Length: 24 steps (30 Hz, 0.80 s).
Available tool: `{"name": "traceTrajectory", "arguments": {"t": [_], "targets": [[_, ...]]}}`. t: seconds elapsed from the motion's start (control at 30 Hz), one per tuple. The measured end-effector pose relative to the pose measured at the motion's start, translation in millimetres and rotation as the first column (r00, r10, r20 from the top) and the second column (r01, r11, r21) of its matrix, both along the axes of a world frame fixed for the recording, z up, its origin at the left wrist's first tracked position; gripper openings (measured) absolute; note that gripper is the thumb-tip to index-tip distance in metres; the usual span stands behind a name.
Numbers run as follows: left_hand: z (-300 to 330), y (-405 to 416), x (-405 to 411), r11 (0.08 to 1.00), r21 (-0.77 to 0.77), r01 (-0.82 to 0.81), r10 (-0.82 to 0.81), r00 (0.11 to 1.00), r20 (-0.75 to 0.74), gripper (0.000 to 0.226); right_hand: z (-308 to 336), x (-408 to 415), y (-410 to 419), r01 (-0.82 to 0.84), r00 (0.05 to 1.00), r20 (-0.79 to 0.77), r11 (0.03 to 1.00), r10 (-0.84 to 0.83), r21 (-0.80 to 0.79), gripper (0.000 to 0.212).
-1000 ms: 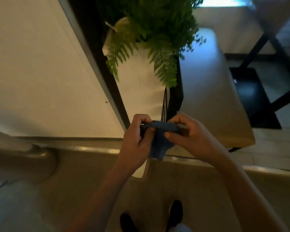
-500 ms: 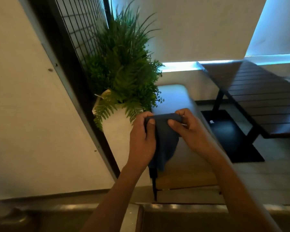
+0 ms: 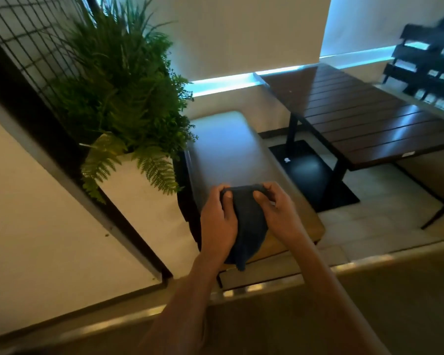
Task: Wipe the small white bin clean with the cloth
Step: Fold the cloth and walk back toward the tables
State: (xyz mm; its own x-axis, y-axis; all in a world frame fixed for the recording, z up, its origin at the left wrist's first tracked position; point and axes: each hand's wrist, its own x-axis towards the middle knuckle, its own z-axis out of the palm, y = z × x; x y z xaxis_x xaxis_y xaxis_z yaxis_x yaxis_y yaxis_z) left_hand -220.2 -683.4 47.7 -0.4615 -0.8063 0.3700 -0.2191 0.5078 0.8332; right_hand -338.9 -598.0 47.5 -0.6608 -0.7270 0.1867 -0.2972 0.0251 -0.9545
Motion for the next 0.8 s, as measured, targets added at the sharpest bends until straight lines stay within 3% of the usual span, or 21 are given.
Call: {"name": "traceTrajectory", "arguments": {"t": [0.2, 0.47, 0.67, 0.8], "targets": [[-19, 7, 0, 0.984, -0.019, 0.175, -0.174, 0.984, 0.043, 0.015, -21, 14, 28, 0.181, 0.980, 0.079, 0.982, -0.184, 0.043, 0.009], [-42, 28, 8, 0.926, 0.055, 0.374, -0.377, 0.922, 0.086, 0.012, -44, 43, 73, 0.333, 0.934, 0.058, 0.919, -0.351, 0.211, 0.022], [-65, 58, 10, 0.847, 0.106, 0.521, -0.532, 0.834, 0.147, 0.011, -60, 72, 121, 0.458, 0.862, 0.104, 0.851, -0.496, 0.258, 0.009], [-71, 84, 2, 0.782, 0.096, 0.616, -0.624, 0.773, 0.120, 0.015, -70, 80, 152, 0.546, 0.795, 0.120, 0.787, -0.595, 0.289, 0.016]]}}
